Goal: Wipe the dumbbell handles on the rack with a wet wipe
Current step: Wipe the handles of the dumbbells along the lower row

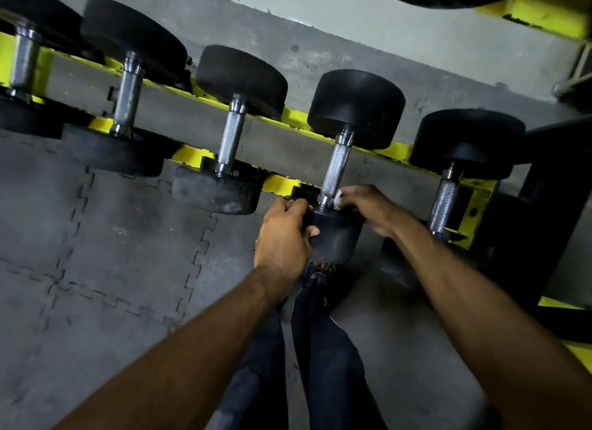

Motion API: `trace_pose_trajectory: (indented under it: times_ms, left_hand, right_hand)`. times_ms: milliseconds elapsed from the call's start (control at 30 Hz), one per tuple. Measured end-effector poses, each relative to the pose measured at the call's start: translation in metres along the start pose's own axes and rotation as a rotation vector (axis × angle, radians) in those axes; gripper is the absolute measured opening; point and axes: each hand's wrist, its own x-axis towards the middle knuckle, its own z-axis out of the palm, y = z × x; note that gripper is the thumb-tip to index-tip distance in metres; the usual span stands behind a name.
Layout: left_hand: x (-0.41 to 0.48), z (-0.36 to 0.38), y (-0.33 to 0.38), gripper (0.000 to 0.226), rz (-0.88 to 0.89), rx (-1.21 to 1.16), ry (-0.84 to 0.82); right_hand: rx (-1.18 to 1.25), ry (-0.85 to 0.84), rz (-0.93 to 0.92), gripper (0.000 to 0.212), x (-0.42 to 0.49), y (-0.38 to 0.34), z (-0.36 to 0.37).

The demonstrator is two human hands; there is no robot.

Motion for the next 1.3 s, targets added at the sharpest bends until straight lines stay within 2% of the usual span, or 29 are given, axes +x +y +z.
trace_pose_trajectory:
  times_ms: [67, 167, 300, 367, 467, 567, 633, 733, 767, 833, 933, 967, 1067, 1100, 1133, 1200, 1267, 1300]
  left_hand:
    - [-0.002, 0.001, -0.001, 0.018, 0.014, 0.001, 0.011]
    - [-0.002, 0.002, -0.004, 0.017, 0.034, -0.003, 0.022]
    - [-0.002, 0.004, -0.009, 0.017, 0.098, -0.005, 0.036]
    - [-0.002, 0.005, -0.011, 0.016, 0.11, -0.024, 0.051]
    - [0.001, 0.005, -0.011, 0.017, 0.114, -0.045, 0.052]
    - [0.004, 0.003, -0.012, 0.019, 0.109, -0.044, 0.037]
    - [0.005, 0.003, -0.013, 0.019, 0.111, -0.05, 0.035]
    - [0.007, 0.004, -0.015, 0.019, 0.117, -0.04, 0.036]
    - [0.007, 0.004, -0.016, 0.019, 0.123, -0.04, 0.041]
    - [0.009, 0.004, -0.018, 0.02, 0.135, -0.054, 0.042]
    - [0.01, 0.004, -0.021, 0.021, 0.146, -0.07, 0.045]
    - [0.01, 0.004, -0.023, 0.022, 0.15, -0.076, 0.048]
    - [0.01, 0.006, -0.024, 0.024, 0.158, -0.082, 0.046]
    - [0.01, 0.006, -0.024, 0.024, 0.16, -0.081, 0.049]
    - [0.009, 0.006, -0.024, 0.024, 0.159, -0.082, 0.052]
    - [0.008, 0.006, -0.024, 0.024, 0.16, -0.088, 0.057]
    - [0.008, 0.007, -0.024, 0.025, 0.158, -0.1, 0.065]
    - [0.008, 0.007, -0.024, 0.025, 0.155, -0.101, 0.067]
  right_hand:
    - [-0.04, 0.052, -0.025, 0.014, 0.001, 0.007, -0.002]
    - [-0.011, 0.276, -0.019, 0.023, 0.002, 0.009, 0.002]
    - [-0.019, 0.319, -0.083, 0.021, -0.006, -0.004, 0.005]
    - [-0.068, 0.409, -0.14, 0.023, -0.004, -0.012, 0.012]
    - [-0.107, 0.545, -0.307, 0.019, 0.003, -0.018, 0.02]
    - [-0.364, 0.622, -0.549, 0.011, 0.001, -0.014, 0.02]
    - [-0.582, 0.542, -0.628, 0.009, -0.003, -0.011, 0.016]
    - [-0.87, 0.207, -0.698, 0.014, -0.002, -0.012, 0.008]
    - [-0.919, 0.146, -0.711, 0.013, 0.0, -0.015, 0.005]
    - [-0.933, 0.192, -0.747, 0.005, 0.005, -0.025, 0.0]
    - [-0.816, 0.374, -0.778, 0.01, 0.01, -0.036, 0.003]
    - [-0.847, 0.326, -0.787, 0.011, 0.011, -0.038, 0.007]
    - [-1.172, -0.047, -0.769, 0.007, 0.007, -0.046, 0.013]
    - [-1.249, -0.098, -0.755, 0.006, 0.006, -0.053, 0.014]
    - [-1.297, -0.093, -0.742, 0.007, 0.007, -0.061, 0.014]
    - [-1.424, 0.057, -0.681, 0.009, 0.009, -0.076, 0.018]
    - [-1.608, 0.203, -0.538, 0.015, 0.012, -0.09, 0.029]
    - [-1.688, 0.191, -0.465, 0.018, 0.012, -0.096, 0.037]
